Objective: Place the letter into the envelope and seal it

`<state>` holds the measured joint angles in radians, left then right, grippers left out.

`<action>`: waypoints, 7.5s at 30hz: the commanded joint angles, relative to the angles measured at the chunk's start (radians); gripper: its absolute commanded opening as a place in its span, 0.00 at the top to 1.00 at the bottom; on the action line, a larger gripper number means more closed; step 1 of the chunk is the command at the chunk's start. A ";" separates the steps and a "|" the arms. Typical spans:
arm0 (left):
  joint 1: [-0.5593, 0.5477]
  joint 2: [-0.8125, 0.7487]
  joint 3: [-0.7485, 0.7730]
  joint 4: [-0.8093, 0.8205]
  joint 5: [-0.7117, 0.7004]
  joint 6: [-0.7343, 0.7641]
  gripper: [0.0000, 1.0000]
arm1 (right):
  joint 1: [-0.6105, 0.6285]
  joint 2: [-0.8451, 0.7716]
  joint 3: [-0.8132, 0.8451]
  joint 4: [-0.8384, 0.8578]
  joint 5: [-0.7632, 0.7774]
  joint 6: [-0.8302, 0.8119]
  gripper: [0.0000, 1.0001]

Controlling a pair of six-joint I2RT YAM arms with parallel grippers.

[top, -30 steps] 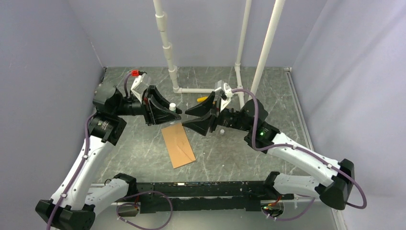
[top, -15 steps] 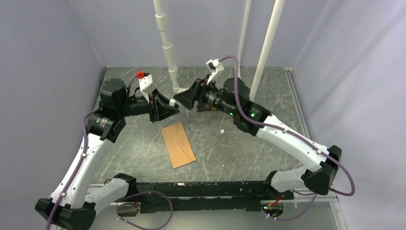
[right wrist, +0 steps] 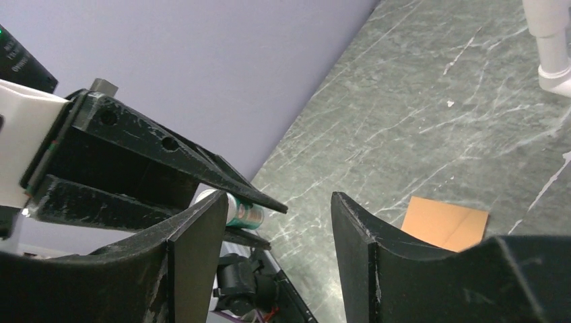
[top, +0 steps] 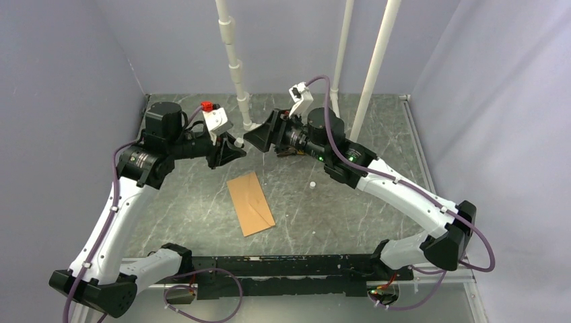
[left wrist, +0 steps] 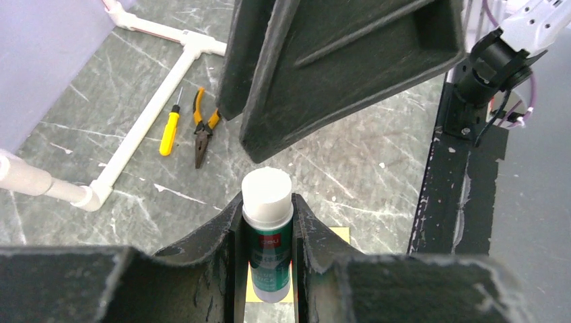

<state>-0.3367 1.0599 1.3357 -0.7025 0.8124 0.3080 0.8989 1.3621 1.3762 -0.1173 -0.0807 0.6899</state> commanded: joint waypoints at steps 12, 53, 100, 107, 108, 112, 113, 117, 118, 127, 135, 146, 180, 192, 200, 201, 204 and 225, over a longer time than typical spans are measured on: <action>-0.011 -0.063 -0.116 0.208 0.004 0.084 0.98 | 0.009 0.048 0.088 0.026 -0.128 -0.003 0.39; -0.024 -0.079 -0.169 0.336 -0.167 -0.123 0.93 | 0.029 0.141 0.185 -0.135 -0.085 -0.018 0.87; -0.025 -0.067 -0.245 0.464 -0.093 -0.274 0.94 | -0.074 0.012 0.083 -0.035 -0.170 0.040 0.97; -0.025 -0.092 -0.256 0.434 -0.136 -0.270 0.98 | -0.075 -0.021 0.028 -0.059 -0.097 -0.062 0.40; -0.025 -0.093 -0.259 0.422 -0.151 -0.280 0.98 | -0.077 -0.045 0.009 -0.062 -0.066 -0.078 0.35; -0.025 -0.113 -0.319 0.415 -0.217 -0.381 0.98 | -0.094 -0.109 -0.049 -0.134 0.058 -0.149 0.29; -0.025 -0.123 -0.343 0.419 -0.239 -0.406 0.98 | -0.101 -0.112 -0.054 -0.172 0.092 -0.169 0.29; -0.024 -0.154 -0.422 0.416 -0.350 -0.519 0.98 | -0.127 -0.050 -0.046 -0.399 0.260 -0.250 0.29; -0.025 -0.163 -0.443 0.418 -0.373 -0.539 0.98 | -0.130 -0.023 -0.049 -0.454 0.303 -0.255 0.29; -0.025 -0.193 -0.535 0.488 -0.390 -0.595 0.98 | -0.187 0.172 -0.230 -0.516 0.365 -0.240 0.37; -0.025 -0.168 -0.522 0.497 -0.369 -0.593 0.98 | -0.272 0.322 -0.232 -0.452 0.300 -0.265 0.38; -0.025 -0.169 -0.533 0.513 -0.369 -0.595 0.98 | -0.313 0.415 -0.212 -0.406 0.206 -0.321 0.59; -0.025 -0.108 -0.492 0.472 -0.300 -0.601 0.98 | -0.323 0.198 -0.224 -0.275 -0.251 -0.343 0.90; -0.039 -0.066 -0.469 0.509 0.009 -0.565 0.98 | -0.319 0.003 -0.211 0.098 -0.760 -0.062 0.88; -0.070 -0.074 -0.484 0.548 0.053 -0.567 0.98 | -0.318 -0.017 -0.219 0.198 -0.803 0.013 0.89; -0.072 -0.076 -0.486 0.550 0.056 -0.566 0.98 | -0.318 -0.015 -0.219 0.206 -0.807 0.017 0.89; -0.083 -0.076 -0.482 0.547 0.064 -0.559 0.97 | -0.316 0.001 -0.203 0.188 -0.812 0.014 0.89; -0.209 -0.064 -0.396 0.397 0.127 -0.222 0.98 | -0.298 -0.021 -0.196 -0.029 -0.898 -0.146 0.91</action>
<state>-0.4953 0.9970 0.8333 -0.2520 0.8669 -0.1230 0.5823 1.3720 1.1473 -0.0608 -0.9428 0.6422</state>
